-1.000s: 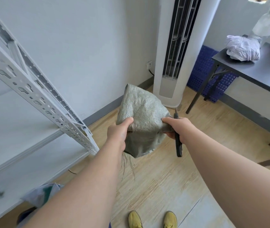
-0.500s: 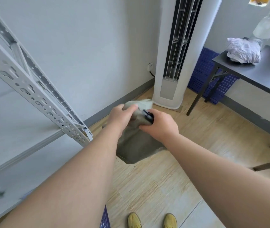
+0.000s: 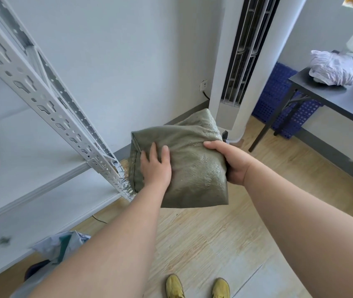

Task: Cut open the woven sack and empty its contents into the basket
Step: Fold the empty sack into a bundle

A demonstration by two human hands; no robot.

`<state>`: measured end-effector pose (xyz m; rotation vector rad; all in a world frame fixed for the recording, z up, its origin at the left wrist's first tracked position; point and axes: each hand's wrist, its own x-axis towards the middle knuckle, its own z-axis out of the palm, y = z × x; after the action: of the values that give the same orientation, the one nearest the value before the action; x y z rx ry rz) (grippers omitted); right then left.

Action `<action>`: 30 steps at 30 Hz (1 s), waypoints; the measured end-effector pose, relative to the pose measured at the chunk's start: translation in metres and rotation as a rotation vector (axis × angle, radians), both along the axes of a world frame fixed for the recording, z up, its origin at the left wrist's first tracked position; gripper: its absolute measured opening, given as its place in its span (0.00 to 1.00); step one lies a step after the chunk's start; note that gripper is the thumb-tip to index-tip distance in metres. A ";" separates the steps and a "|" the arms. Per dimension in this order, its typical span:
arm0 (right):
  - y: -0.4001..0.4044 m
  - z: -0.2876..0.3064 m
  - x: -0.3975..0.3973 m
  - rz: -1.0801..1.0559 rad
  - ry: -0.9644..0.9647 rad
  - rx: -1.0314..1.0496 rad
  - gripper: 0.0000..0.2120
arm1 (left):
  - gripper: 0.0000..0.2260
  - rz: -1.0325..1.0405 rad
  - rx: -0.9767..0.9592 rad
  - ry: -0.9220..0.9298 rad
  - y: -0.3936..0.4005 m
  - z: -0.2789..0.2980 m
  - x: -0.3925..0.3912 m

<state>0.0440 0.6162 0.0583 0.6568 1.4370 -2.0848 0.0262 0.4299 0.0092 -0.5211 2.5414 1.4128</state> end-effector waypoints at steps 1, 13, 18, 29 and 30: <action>-0.004 0.001 0.001 0.022 0.020 -0.050 0.18 | 0.27 0.001 0.048 0.019 -0.002 0.000 -0.002; -0.015 0.002 0.003 0.075 0.103 -0.310 0.23 | 0.40 0.132 0.550 -0.122 -0.003 -0.002 0.000; -0.019 0.002 0.001 0.127 0.077 -0.309 0.22 | 0.42 0.139 0.866 -0.257 -0.003 0.003 -0.004; -0.012 0.015 -0.008 0.310 0.037 0.141 0.35 | 0.22 -0.011 0.973 -0.331 -0.011 0.026 -0.001; -0.011 0.017 -0.010 0.294 0.068 0.312 0.36 | 0.24 0.014 0.953 -0.325 -0.013 0.025 -0.001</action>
<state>0.0335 0.6047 0.0757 0.4588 1.7984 -1.6894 0.0252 0.4170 0.0341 -0.5096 1.3779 2.0817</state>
